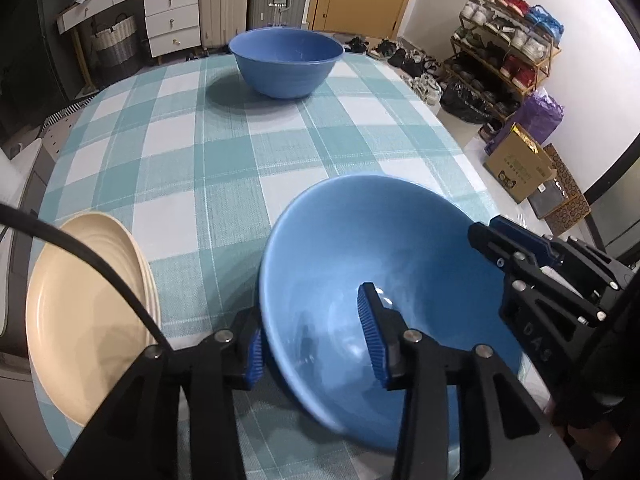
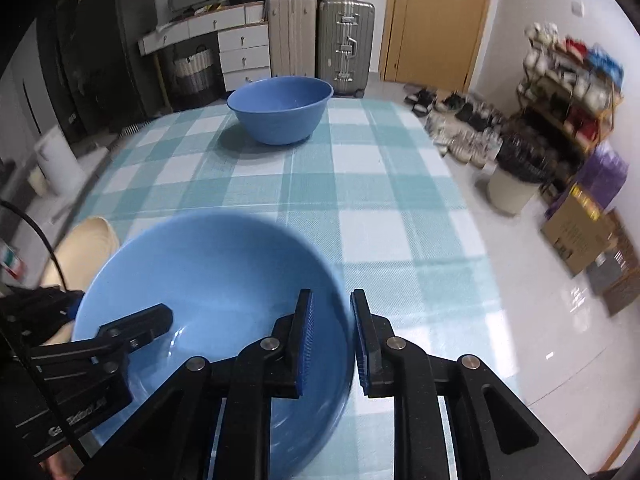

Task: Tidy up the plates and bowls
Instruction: 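Carry the held blue bowl with both tools over another blue bowl, then lower the held bowl into the other blue bowl with both tools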

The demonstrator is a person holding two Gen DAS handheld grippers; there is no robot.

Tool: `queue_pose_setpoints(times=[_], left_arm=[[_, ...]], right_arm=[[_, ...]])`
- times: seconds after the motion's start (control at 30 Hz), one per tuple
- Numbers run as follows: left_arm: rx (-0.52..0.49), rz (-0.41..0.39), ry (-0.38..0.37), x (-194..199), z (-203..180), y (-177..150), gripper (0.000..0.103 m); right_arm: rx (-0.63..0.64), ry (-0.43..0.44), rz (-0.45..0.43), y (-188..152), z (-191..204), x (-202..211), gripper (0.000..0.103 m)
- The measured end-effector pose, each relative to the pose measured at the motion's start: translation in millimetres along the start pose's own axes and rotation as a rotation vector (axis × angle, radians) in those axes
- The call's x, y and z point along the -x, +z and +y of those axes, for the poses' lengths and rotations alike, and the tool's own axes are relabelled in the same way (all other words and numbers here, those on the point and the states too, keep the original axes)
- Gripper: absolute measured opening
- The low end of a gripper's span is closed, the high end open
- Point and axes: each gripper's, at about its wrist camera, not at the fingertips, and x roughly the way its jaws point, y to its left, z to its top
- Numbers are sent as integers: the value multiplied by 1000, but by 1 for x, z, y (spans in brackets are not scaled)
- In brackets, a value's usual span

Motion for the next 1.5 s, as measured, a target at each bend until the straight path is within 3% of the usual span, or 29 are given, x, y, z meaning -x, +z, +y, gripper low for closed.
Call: queue_pose_setpoints(times=[0.2, 0.27, 0.33, 0.47, 0.53, 0.63, 0.7, 0.8, 1.07, 1.17, 1.23, 1.5], left_arm=[[17, -10, -20, 8, 6, 1, 42], [29, -20, 3, 12, 9, 0, 49], [40, -31, 61, 17, 13, -1, 52], [83, -68, 22, 27, 26, -8, 53], [94, -64, 44, 23, 31, -11, 61], [114, -51, 42, 12, 36, -16, 76], [119, -58, 41, 7, 37, -20, 77], [137, -72, 22, 1, 39, -25, 77], [184, 18, -70, -32, 36, -35, 77], [184, 25, -107, -36, 33, -37, 75], [165, 29, -101, -36, 28, -36, 73], [90, 0, -76, -36, 11, -27, 73]], right_arm=[[-16, 4, -18, 3, -5, 4, 18], [-47, 16, -24, 3, -13, 7, 19], [-80, 34, -23, 2, -21, 9, 28], [-167, 115, 12, -7, -40, 3, 34], [-201, 146, 36, -10, -45, -4, 35], [-300, 269, 87, -20, -57, -20, 36], [-330, 307, 105, -25, -59, -28, 36], [-302, 298, 109, -30, -53, -35, 36], [-313, 378, 177, -38, -42, -57, 36], [-327, 406, 198, -41, -40, -63, 32], [-328, 418, 198, -41, -38, -64, 21], [-327, 422, 181, -31, -36, -70, 12]])
